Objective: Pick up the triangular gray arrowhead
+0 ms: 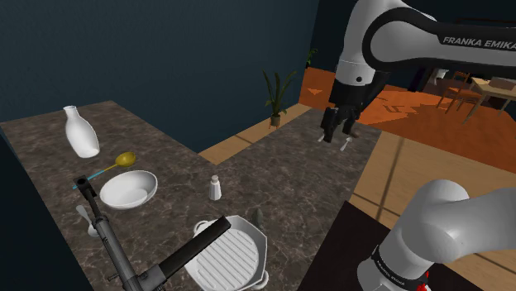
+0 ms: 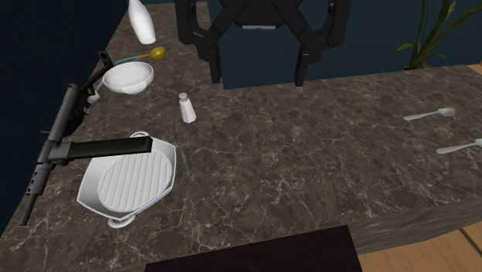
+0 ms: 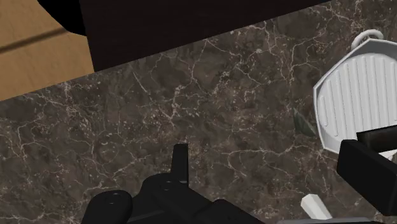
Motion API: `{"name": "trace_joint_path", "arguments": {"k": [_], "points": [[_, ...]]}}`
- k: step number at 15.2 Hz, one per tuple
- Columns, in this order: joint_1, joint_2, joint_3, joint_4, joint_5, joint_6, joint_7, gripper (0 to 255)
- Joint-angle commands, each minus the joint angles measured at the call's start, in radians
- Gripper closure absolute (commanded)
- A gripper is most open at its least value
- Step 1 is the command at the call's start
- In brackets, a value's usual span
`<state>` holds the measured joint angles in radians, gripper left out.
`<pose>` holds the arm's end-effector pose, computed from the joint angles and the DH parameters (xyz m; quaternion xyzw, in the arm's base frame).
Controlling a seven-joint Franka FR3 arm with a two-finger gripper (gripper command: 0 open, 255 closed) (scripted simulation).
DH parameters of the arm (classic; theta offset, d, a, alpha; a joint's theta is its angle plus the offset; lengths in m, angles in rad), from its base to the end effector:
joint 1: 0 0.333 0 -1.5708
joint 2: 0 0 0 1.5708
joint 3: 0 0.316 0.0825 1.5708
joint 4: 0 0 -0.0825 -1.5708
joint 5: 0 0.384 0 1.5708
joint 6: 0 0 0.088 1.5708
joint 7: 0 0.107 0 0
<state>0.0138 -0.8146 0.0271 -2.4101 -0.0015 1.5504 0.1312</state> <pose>0.2955 0.0141 0.5719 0.9985 -0.0496 -0.0217 0.0124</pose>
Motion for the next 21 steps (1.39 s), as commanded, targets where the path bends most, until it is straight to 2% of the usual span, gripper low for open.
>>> {"name": "trace_joint_path", "arguments": {"k": [1, 11, 21], "points": [[0.0, 0.0, 0.0, 0.0, 0.0, 0.0, 0.0, 0], [0.088, 0.273, 0.062, -0.073, 0.024, 0.278, -0.081, 0], [0.16, 0.615, 0.138, -0.044, 0.017, 0.525, -0.143, 0]]}}
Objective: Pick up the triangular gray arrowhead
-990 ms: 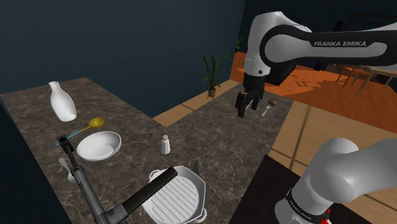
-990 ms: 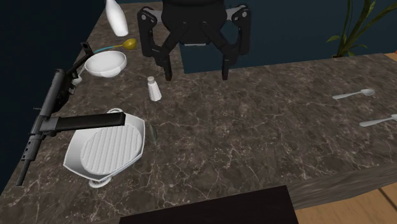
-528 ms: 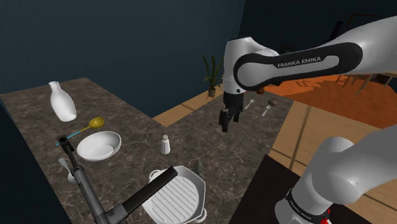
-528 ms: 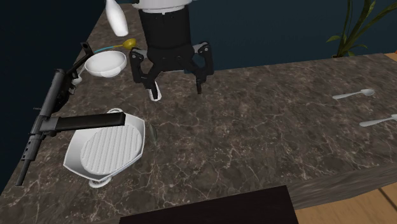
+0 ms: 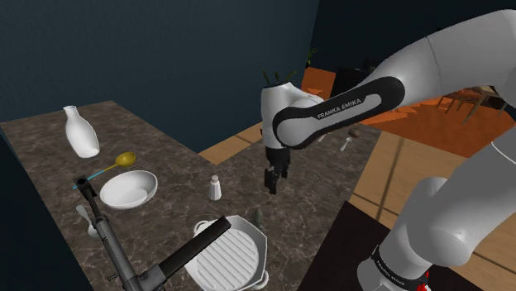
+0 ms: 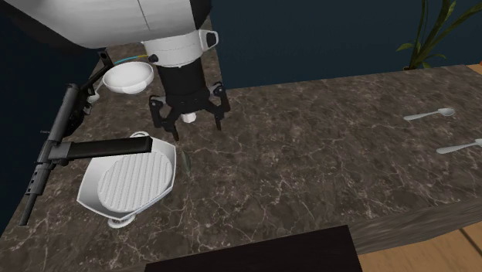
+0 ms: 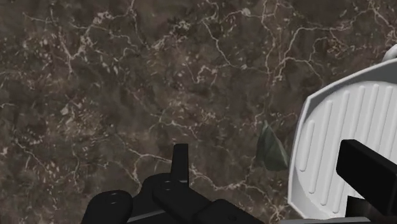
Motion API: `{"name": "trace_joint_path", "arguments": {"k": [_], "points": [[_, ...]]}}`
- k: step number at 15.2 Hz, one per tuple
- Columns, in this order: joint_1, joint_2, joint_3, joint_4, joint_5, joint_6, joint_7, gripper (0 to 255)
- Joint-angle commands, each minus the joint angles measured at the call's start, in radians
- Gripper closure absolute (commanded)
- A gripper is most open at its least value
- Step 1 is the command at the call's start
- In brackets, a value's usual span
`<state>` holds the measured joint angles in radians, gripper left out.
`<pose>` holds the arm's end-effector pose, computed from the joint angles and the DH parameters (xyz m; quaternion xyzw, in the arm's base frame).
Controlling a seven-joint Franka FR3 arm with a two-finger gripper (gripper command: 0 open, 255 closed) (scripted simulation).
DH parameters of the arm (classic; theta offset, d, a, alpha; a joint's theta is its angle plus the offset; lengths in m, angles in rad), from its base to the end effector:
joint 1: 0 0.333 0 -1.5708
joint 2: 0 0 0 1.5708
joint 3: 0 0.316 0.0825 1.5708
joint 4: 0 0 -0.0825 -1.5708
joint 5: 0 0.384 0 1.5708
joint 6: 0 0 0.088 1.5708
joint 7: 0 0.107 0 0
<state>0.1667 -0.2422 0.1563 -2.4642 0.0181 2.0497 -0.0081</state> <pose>0.4059 0.1364 0.3706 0.9839 0.1555 -0.0846 0.0243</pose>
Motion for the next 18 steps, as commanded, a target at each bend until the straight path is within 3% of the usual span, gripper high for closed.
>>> {"name": "trace_joint_path", "arguments": {"k": [1, 7, 17, 18], "points": [[0.014, 0.079, 0.017, 0.018, -0.007, 0.047, -0.008, 0], [0.053, 0.3, 0.061, 0.084, -0.051, 0.16, -0.022, 0], [0.056, 0.389, 0.057, 0.068, -0.079, 0.262, -0.001, 0], [0.057, 0.389, 0.057, 0.068, -0.079, 0.262, 0.0, 255]]}}
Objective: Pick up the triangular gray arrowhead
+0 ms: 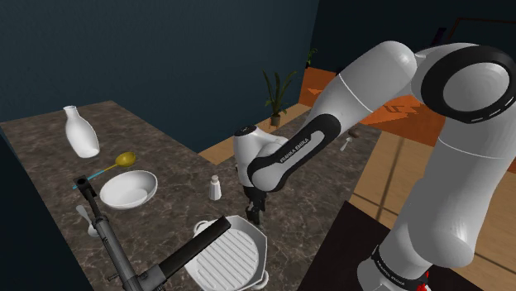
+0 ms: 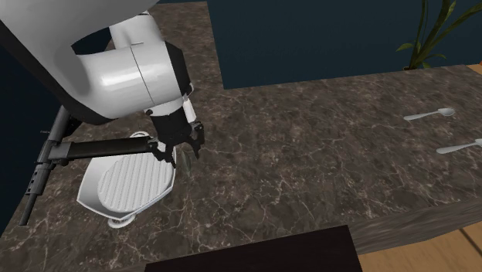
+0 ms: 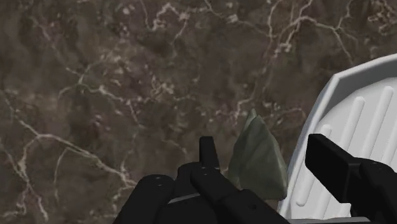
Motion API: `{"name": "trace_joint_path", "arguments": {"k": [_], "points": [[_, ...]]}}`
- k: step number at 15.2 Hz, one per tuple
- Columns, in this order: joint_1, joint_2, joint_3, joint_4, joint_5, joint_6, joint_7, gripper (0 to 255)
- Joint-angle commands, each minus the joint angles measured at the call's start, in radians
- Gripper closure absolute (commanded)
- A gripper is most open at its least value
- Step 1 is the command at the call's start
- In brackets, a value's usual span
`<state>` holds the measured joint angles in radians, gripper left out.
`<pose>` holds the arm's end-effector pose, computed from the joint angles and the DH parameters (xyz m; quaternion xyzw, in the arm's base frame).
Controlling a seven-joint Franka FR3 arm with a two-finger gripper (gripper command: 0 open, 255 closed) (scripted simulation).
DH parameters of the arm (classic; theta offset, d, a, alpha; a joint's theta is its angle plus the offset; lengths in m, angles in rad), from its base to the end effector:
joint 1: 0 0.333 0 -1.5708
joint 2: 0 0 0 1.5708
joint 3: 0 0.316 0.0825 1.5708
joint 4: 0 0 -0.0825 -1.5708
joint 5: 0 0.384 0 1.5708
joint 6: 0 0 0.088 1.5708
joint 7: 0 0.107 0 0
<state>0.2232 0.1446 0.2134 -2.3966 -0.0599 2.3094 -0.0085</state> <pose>0.4289 0.2008 0.2408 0.9636 0.2419 -0.1101 0.0285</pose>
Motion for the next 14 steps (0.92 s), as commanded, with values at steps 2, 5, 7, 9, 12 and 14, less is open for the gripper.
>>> {"name": "trace_joint_path", "arguments": {"k": [2, 5, 7, 9, 12, 14], "points": [[0.0, 0.002, 0.0, -0.001, -0.001, 0.002, 0.001, 255], [0.0, 0.002, 0.0, 0.0, -0.001, 0.002, 0.001, 255], [0.0, 0.001, 0.0, -0.001, 0.0, 0.002, 0.001, 255], [0.0, 0.002, -0.001, 0.0, -0.001, 0.002, 0.0, 255], [-0.002, -0.033, 0.002, 0.005, 0.011, -0.037, -0.009, 255], [-0.003, -0.056, 0.004, 0.01, 0.018, -0.064, -0.015, 255]]}}
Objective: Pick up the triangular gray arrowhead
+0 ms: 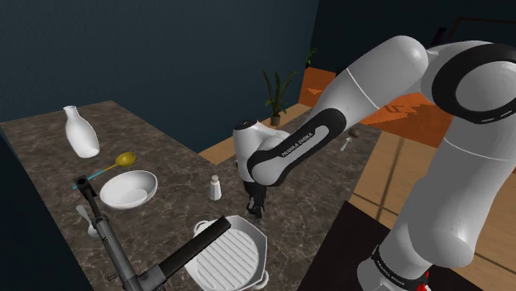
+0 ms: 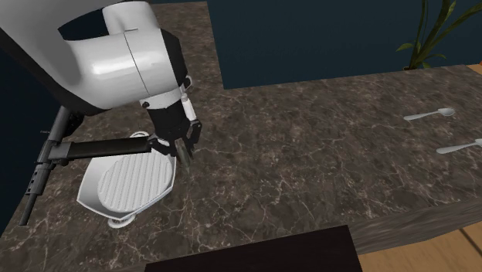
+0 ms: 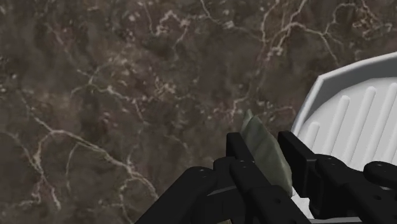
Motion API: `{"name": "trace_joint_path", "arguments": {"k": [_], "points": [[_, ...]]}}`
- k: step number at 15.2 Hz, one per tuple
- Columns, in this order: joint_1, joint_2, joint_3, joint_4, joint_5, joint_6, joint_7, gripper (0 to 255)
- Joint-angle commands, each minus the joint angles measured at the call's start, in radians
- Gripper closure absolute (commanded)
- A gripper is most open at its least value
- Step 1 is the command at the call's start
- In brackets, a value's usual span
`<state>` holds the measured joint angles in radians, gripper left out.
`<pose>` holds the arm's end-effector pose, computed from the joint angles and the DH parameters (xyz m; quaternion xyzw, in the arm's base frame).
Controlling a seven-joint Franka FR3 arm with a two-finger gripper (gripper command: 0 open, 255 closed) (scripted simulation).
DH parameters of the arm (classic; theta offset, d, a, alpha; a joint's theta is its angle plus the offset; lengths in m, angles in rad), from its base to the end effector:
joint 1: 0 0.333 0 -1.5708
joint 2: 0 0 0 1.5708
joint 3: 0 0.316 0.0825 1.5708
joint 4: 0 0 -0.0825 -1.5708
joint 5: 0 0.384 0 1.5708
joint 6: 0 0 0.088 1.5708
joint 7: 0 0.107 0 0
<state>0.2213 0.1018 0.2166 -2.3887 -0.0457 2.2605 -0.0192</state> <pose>0.4294 0.2009 0.2604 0.9637 0.2418 -0.1099 0.0284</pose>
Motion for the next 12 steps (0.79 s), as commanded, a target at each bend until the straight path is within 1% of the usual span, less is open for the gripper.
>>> {"name": "trace_joint_path", "arguments": {"k": [1, 10, 12], "points": [[-0.001, -0.024, 0.001, 0.004, 0.007, -0.028, -0.006, 255], [-0.002, -0.115, 0.003, 0.038, 0.033, -0.15, -0.027, 255], [-0.002, -0.117, 0.002, 0.039, 0.033, -0.152, -0.027, 255]]}}
